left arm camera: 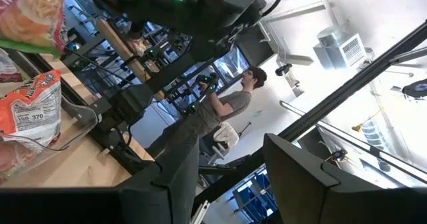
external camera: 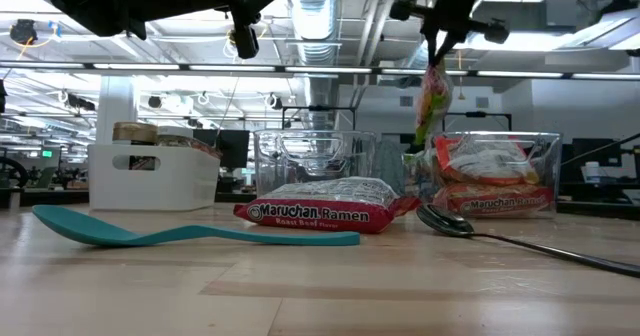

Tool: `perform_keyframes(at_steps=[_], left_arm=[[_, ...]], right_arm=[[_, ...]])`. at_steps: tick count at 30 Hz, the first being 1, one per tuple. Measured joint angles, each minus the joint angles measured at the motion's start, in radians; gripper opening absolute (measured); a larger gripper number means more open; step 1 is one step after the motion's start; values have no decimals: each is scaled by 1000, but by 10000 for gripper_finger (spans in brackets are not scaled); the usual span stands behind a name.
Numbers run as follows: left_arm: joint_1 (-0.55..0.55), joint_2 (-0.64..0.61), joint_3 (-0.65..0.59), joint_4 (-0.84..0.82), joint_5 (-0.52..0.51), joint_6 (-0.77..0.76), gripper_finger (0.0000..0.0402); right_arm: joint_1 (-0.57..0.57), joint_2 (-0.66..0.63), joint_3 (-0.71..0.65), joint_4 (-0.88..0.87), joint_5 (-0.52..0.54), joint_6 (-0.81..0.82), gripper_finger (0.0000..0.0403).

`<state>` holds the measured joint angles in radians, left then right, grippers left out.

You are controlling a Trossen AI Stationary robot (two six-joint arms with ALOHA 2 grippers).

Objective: Pick & Place Food Item
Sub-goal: Put the green noodle pack into the right transparent bin

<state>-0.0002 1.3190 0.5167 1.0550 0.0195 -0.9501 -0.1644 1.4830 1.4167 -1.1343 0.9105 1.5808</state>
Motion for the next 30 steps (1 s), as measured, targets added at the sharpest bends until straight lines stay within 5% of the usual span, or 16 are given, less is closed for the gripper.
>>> perform_keyframes(at_steps=[8,14,30], left_arm=[[0,0,0,0,0,0,163],[0,0,0,0,0,0,163],[0,0,0,0,0,0,163]], right_arm=[[-26,0,-62,27,44,127,0],[-79,0,-63,138,53,36,0],[-142,10,-210,270,-101,35,0]])
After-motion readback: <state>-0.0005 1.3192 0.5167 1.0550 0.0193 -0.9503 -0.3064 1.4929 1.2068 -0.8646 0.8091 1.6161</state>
